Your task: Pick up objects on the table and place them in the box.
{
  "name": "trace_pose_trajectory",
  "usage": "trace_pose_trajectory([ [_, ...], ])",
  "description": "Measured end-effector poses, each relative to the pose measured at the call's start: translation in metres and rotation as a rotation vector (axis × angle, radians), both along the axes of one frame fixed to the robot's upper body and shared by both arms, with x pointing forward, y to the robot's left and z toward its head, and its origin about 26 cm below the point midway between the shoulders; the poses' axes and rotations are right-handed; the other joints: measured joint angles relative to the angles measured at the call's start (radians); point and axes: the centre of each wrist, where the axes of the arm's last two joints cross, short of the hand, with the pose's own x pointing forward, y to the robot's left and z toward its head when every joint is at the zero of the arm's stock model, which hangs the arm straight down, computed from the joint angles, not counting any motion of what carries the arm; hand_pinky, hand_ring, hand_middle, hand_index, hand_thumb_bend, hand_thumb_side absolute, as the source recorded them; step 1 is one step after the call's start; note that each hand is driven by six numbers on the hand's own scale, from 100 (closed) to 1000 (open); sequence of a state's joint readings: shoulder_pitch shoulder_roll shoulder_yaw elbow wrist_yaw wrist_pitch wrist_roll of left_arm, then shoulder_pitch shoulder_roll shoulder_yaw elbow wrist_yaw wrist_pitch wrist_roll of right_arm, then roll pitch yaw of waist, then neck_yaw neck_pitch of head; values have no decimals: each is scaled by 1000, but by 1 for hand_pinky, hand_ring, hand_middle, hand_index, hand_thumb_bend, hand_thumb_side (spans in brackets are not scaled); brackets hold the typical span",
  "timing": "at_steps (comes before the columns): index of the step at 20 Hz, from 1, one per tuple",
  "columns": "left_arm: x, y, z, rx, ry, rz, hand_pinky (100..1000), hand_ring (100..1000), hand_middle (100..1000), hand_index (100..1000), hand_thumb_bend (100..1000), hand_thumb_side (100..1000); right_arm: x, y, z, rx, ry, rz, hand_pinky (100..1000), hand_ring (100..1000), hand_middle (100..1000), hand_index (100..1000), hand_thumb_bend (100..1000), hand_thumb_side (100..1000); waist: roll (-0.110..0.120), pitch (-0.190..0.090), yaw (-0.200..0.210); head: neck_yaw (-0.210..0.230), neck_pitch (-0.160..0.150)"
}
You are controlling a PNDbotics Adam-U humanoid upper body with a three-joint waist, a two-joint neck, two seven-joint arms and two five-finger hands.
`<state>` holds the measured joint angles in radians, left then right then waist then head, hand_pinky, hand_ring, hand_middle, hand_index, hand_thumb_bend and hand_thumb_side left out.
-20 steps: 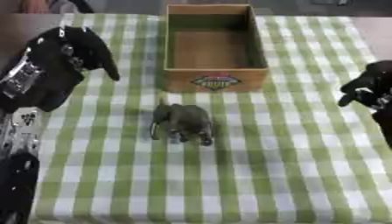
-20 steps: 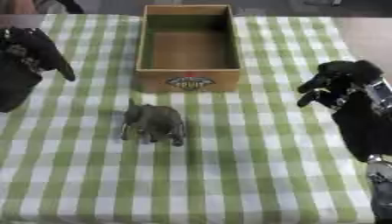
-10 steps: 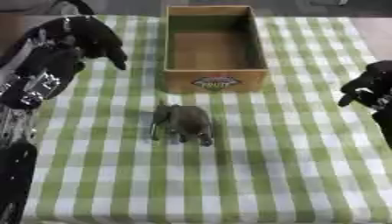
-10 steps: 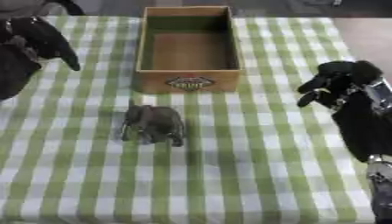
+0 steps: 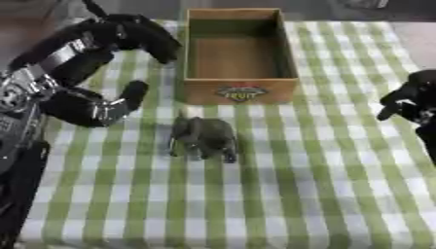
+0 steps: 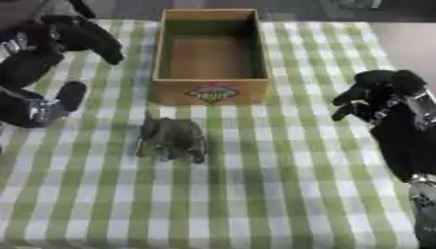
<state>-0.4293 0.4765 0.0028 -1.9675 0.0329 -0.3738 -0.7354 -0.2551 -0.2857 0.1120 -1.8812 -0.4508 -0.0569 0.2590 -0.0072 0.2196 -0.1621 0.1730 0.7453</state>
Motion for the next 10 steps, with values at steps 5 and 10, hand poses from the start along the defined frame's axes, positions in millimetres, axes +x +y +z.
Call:
trace_pose_trajectory([
  [5, 12, -9, -2, 70, -62, 48, 742, 766, 773, 865, 421, 312, 0, 0, 0, -1, 1, 1, 511, 606, 534, 696, 100, 718, 0, -4, -1, 0, 1],
  [10, 27, -12, -7, 130, -94, 98, 743, 770, 778, 879, 503, 316, 0, 0, 0, -1, 1, 2, 511, 606, 534, 696, 100, 716, 3, -9, -2, 0, 2],
])
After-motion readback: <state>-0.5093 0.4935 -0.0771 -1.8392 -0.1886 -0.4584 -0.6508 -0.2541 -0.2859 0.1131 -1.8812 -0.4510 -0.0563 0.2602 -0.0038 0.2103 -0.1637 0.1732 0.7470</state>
